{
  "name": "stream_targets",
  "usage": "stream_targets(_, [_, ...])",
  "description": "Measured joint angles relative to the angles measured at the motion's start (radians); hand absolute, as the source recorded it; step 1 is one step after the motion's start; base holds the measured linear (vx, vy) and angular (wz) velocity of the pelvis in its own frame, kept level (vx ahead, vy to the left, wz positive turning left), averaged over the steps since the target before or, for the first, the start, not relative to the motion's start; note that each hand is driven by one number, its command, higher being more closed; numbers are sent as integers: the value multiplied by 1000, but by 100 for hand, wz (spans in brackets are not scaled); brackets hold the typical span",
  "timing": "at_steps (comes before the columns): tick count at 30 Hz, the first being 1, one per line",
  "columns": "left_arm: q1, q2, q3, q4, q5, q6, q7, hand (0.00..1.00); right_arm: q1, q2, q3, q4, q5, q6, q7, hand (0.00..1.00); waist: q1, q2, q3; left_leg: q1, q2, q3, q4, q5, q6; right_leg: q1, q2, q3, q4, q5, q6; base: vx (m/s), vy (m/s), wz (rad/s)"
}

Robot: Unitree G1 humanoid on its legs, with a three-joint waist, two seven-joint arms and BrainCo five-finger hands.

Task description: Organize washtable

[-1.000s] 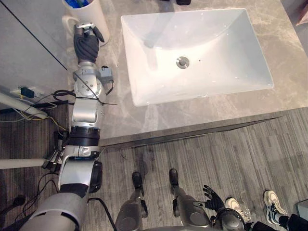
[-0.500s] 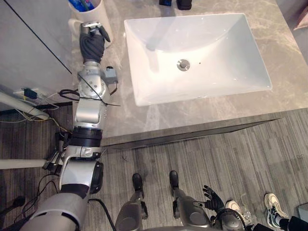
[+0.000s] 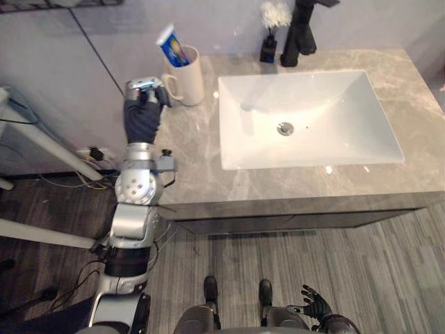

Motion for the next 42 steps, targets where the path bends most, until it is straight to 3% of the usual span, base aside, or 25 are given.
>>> stream_targets(2, [90, -2, 69, -60, 14, -24, 1, 100, 3, 0, -5, 29, 0, 1, 0, 0, 5, 5, -37, 16, -1, -23, 0, -3, -4, 16, -1, -25, 11, -14, -2, -41, -7, 36])
stream_targets(6, [241, -52, 173, -113, 80, -41, 5, 100, 27, 0, -21, 77, 0, 6, -1, 0, 51, 0, -98, 31, -3, -76, 0, -4, -7, 53, -1, -80, 19, -34, -3, -12, -17, 40])
stream_targets(9, [379, -150, 272, -115, 112, -40, 16, 100, 32, 9, -33, 86, 0, 10, 0, 0, 57, -13, -106, 45, -12, -132, 23, -1, -3, 105, -5, -139, 21, -45, -4, -26, -29, 58])
stream_targets(11, [468, -223, 323, -110, 112, -38, 25, 100, 39, 19, -43, 97, 0, 9, 0, 0, 83, -22, -113, 53, -15, -158, 28, -3, -6, 123, -6, -159, 31, -57, -3, -50, -31, 39])
stream_targets(14, [583, -288, 382, -48, 112, -17, 25, 100, 55, 28, -61, 106, -1, 10, 13, 0, 107, -33, -131, 50, -16, -190, 21, -5, -7, 121, -7, -197, 57, -95, -3, -53, -35, 37])
stream_targets(18, [672, -329, 458, 180, 112, 17, 20, 100, 70, 41, -59, 76, 0, 17, 21, 0, 108, -46, -147, 37, -12, -193, 23, -5, -7, 108, -7, -220, 76, -108, -5, -23, -18, 14])
stream_targets(19, [672, -334, 478, 317, 111, 34, 20, 0, 75, 44, -59, 58, -1, 19, 23, 0, 107, -46, -149, 37, -8, -186, 27, -5, -7, 102, -8, -222, 94, -118, -2, 0, 0, 0])
stream_targets(21, [671, -331, 488, 618, 74, 61, -2, 0, 83, 66, -61, 32, 0, 22, 21, 0, 102, -53, -155, 38, -5, -185, 41, -5, -10, 101, -9, -226, 121, -131, 1, 14, -10, 2])
stream_targets(26, [665, -340, 547, 1166, 57, 105, -55, 0, 64, 86, -60, 79, 1, 17, 19, 0, 101, -73, -164, 34, 7, -174, 74, -23, -18, 102, 2, -206, 129, -141, -16, 37, -40, -6])
stream_targets(30, [687, -325, 588, 1244, 83, 129, -68, 0, 39, 74, -60, 123, 1, 17, 18, 0, 104, -65, -159, 26, 16, -173, 91, -33, -27, 99, 11, -202, 136, -146, -23, -6, -26, -4])
stream_targets(33, [669, -319, 547, 1241, 84, 124, -87, 0, 23, 67, -57, 121, 2, 16, 18, 0, 103, -59, -150, -45, 17, -210, 158, -48, -33, 63, 15, -240, 163, -154, -34, -48, -23, 32])
stream_targets(36, [614, -316, 498, 1227, 95, 109, -86, 0, 7, 47, -36, 107, 8, 16, 17, 0, 104, -44, -97, -79, 20, -226, 203, -66, -32, 44, 14, -272, 209, -180, -33, -82, -20, 27])
stream_targets(42, [564, -313, 453, 1190, 148, 95, -82, 0, 3, 49, -32, 80, 7, 17, 9, 0, 101, -52, -79, -154, 63, -133, 319, -114, -28, 14, 12, -273, 243, -200, -34, -11, 12, 4])
